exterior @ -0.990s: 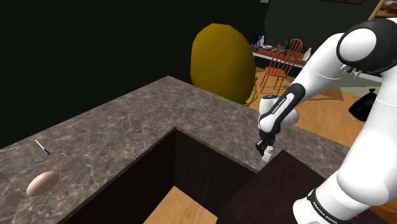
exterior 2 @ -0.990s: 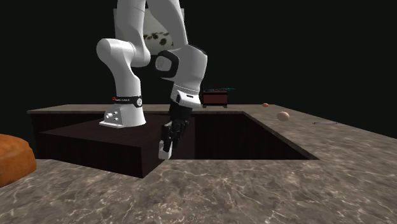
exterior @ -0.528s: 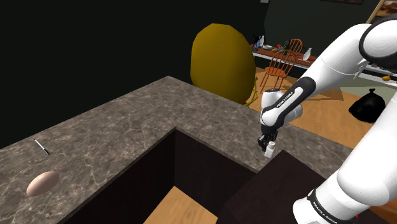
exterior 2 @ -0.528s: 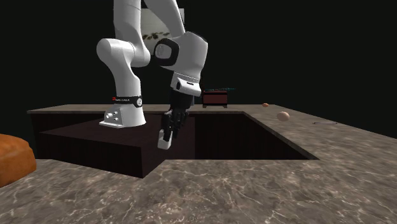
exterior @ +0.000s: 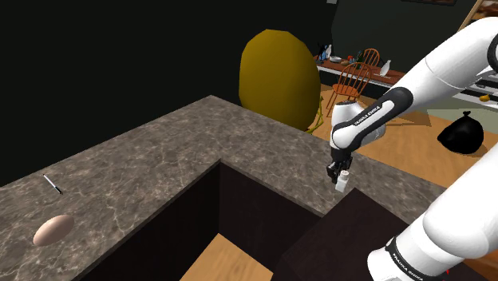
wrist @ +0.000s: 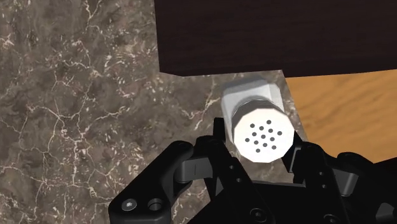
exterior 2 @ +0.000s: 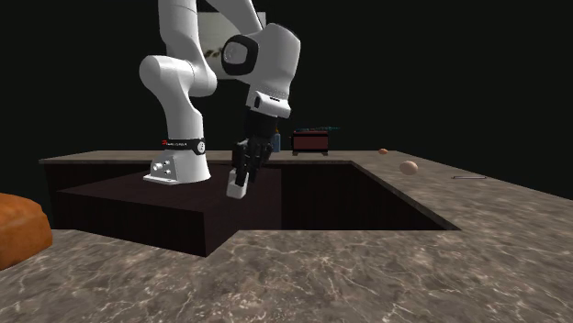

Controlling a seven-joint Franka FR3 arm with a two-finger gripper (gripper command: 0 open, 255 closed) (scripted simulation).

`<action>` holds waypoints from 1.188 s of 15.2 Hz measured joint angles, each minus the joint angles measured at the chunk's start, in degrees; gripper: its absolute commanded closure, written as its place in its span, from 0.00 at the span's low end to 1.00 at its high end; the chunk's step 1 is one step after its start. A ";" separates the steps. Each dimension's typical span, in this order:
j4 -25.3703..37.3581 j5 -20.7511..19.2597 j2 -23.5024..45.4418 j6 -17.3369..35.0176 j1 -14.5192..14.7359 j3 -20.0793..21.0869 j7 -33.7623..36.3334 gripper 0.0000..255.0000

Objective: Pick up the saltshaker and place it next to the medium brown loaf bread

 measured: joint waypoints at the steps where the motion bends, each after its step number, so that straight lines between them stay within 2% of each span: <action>1: 0.00 -0.03 -0.96 -0.96 0.02 0.02 -0.03 1.00; 18: 2.85 0.00 -14.30 -17.05 0.04 0.63 -1.35 1.00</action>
